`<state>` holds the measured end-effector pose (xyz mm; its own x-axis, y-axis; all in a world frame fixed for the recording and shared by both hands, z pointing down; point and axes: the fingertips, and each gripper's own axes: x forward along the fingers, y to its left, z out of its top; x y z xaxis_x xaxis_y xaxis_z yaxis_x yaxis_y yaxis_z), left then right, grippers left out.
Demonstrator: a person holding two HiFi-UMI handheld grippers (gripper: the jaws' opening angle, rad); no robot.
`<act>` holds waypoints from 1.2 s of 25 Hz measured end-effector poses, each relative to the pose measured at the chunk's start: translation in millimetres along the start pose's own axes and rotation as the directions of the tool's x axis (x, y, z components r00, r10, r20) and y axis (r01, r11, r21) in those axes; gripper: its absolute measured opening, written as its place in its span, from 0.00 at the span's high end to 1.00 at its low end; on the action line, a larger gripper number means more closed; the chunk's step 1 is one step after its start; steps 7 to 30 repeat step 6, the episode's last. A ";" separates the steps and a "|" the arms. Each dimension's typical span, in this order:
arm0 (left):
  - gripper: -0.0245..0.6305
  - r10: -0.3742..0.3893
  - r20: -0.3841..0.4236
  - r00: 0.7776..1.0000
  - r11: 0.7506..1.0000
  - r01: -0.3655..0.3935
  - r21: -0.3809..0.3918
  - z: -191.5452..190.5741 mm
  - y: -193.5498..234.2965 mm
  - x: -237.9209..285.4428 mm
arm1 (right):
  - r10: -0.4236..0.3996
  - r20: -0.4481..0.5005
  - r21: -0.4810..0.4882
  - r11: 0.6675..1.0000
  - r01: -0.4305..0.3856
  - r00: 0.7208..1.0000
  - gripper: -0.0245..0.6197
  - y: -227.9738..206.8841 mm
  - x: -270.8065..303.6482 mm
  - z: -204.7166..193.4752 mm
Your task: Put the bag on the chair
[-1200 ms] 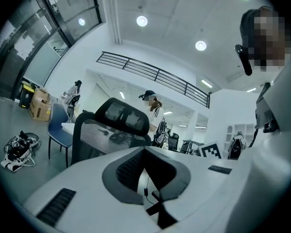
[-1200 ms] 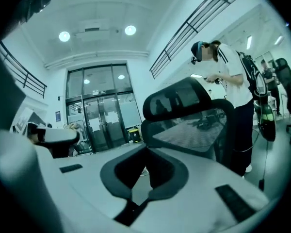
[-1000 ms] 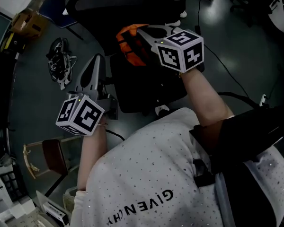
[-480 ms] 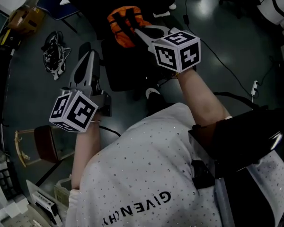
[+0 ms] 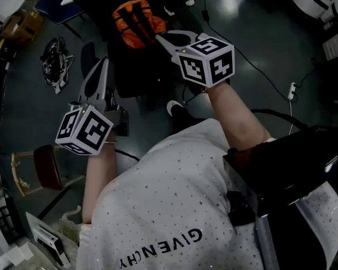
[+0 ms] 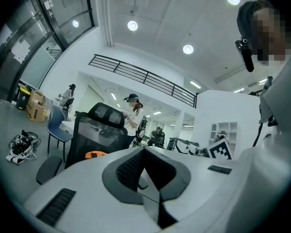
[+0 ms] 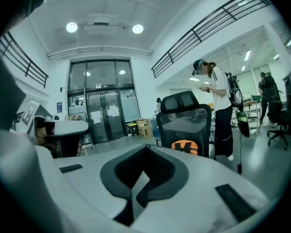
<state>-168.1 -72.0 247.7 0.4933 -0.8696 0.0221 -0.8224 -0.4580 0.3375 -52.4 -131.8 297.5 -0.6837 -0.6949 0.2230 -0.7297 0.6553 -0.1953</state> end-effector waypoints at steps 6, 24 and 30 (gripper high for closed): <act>0.96 -0.014 -0.007 1.000 1.000 0.014 0.006 -1.5 -26.7 -3.1 | 0.013 -0.003 0.005 1.000 -0.013 1.000 0.96 9.7 -26.8 -0.4; 0.96 -0.014 -0.007 1.000 1.000 0.014 0.006 -1.5 -26.7 -3.1 | 0.013 -0.003 0.005 1.000 -0.013 1.000 0.96 9.7 -26.8 -0.4; 0.96 -0.014 -0.007 1.000 1.000 0.014 0.006 -1.5 -26.7 -3.1 | 0.013 -0.003 0.005 1.000 -0.013 1.000 0.96 9.7 -26.8 -0.4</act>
